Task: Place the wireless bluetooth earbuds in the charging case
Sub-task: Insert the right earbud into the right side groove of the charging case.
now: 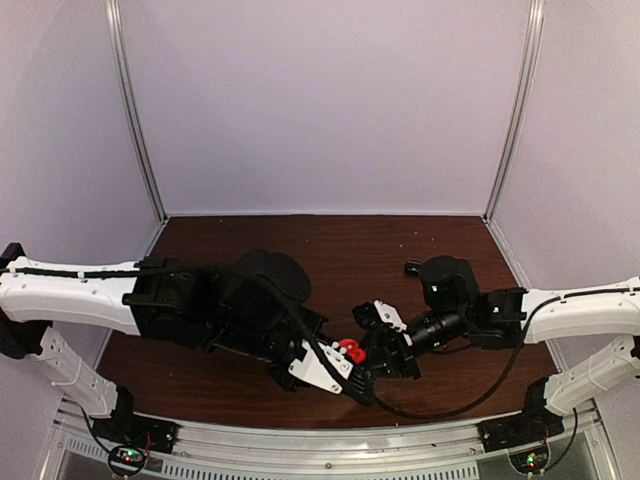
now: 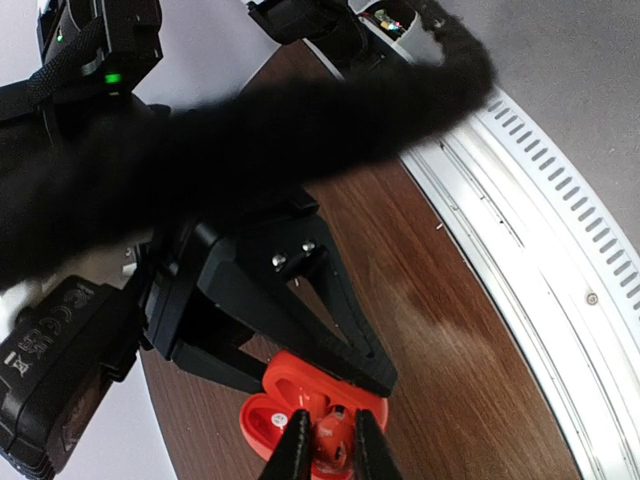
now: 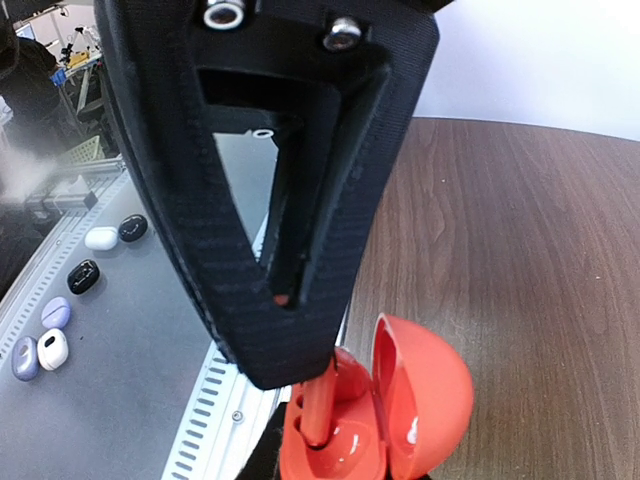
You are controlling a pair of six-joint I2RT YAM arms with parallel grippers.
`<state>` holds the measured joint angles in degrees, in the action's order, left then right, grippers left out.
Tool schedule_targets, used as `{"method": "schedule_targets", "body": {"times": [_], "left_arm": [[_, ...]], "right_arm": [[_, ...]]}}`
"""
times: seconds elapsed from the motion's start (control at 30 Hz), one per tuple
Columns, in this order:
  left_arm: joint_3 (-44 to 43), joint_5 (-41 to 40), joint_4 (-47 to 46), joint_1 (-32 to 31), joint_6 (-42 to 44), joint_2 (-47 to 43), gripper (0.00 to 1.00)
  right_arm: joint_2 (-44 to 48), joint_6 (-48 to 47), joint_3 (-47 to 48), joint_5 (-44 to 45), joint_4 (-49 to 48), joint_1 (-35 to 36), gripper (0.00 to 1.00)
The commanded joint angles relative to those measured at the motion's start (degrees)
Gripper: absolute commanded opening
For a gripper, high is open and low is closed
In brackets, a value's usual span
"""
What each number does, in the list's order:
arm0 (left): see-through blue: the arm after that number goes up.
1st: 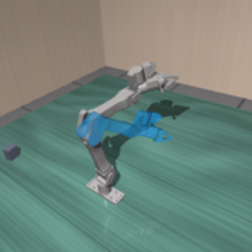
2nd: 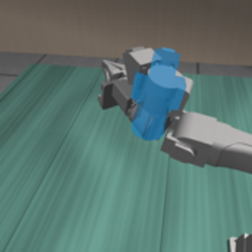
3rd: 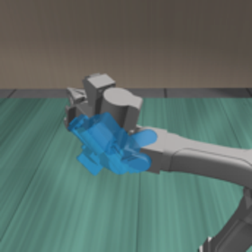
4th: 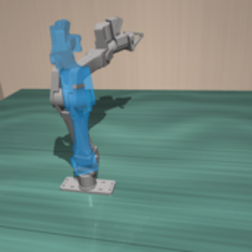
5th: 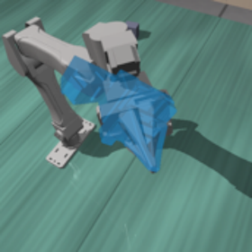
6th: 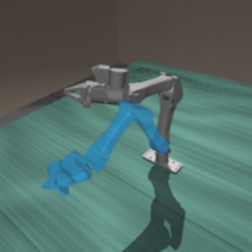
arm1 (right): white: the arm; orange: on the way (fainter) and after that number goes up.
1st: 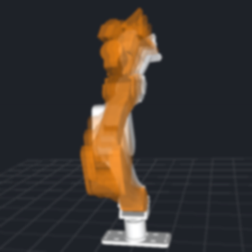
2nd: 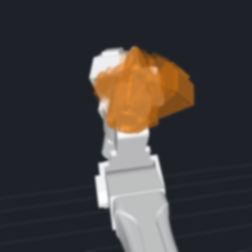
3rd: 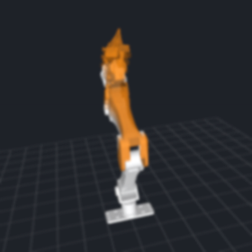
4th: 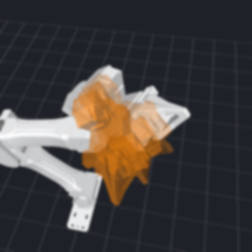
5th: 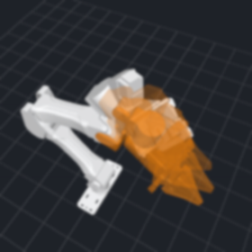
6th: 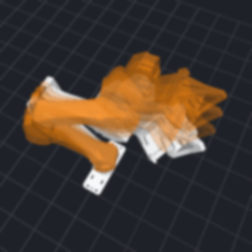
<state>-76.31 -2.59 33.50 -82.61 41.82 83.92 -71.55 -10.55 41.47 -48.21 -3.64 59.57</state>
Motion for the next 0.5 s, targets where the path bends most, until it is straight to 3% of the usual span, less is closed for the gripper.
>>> {"method": "schedule_targets", "body": {"times": [0.0, 0.47], "left_arm": [[-1.2, 1.9, 0.1, -0.6, -1.1, -0.6, 0.13], [-1.0, 2.6, 0.2, -0.8, -0.4, 0.0, 0.13]], "right_arm": [[2.0, -2.8, -0.6, 2.5, -0.6, 0.8, 0.0], [1.8, -4.7, 0.8, 3.0, 1.0, 2.4, 0.0]]}}
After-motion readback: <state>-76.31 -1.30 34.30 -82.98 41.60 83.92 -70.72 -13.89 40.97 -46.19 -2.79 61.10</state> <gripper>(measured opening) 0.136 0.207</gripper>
